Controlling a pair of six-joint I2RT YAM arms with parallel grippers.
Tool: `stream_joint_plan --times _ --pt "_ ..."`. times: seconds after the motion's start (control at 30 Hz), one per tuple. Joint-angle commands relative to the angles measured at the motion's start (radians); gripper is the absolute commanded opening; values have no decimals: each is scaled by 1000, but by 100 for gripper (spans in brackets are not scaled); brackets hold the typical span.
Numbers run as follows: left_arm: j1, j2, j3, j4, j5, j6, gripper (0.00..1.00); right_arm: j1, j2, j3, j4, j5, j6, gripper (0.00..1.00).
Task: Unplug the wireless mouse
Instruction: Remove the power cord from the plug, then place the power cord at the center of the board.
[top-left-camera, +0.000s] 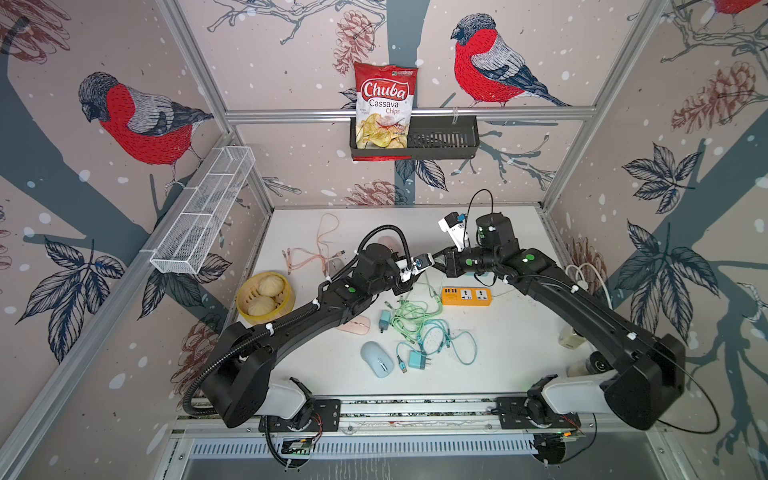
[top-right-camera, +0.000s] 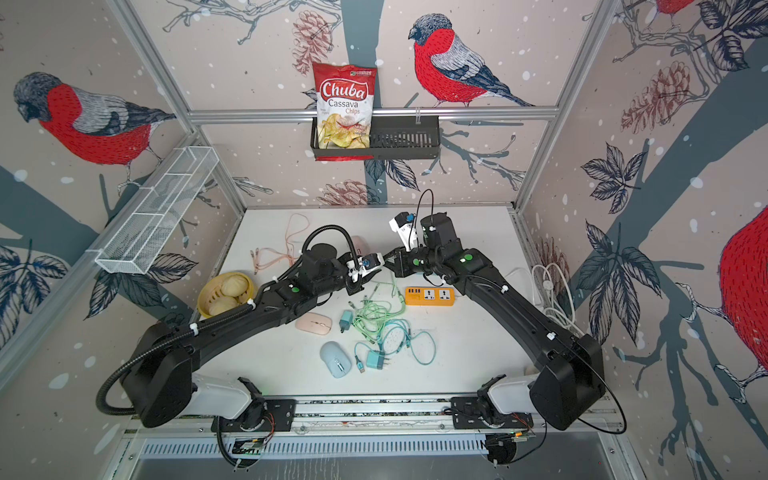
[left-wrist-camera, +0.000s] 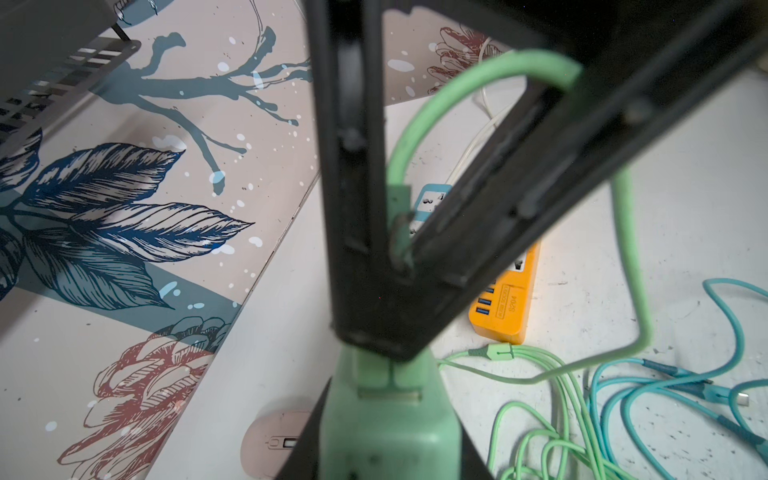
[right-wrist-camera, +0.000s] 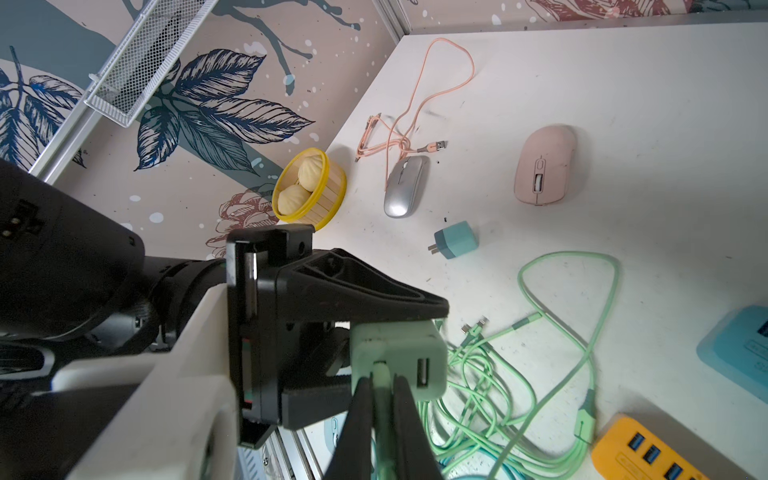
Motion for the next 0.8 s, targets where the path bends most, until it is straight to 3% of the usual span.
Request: stream_joint_plan --times 0.0,0.2,0.5,0.77 --pt "3 6 2 -24 -43 20 0 -36 -34 32 21 45 1 0" --pt "6 12 3 -27 -50 21 0 -121 -68 80 -10 42 -10 0" --pt "21 15 16 -32 -83 5 0 -169 -78 88 -8 78 -7 0" --pt "144 59 135 -64 -207 -221 0 -129 90 85 95 164 40 0"
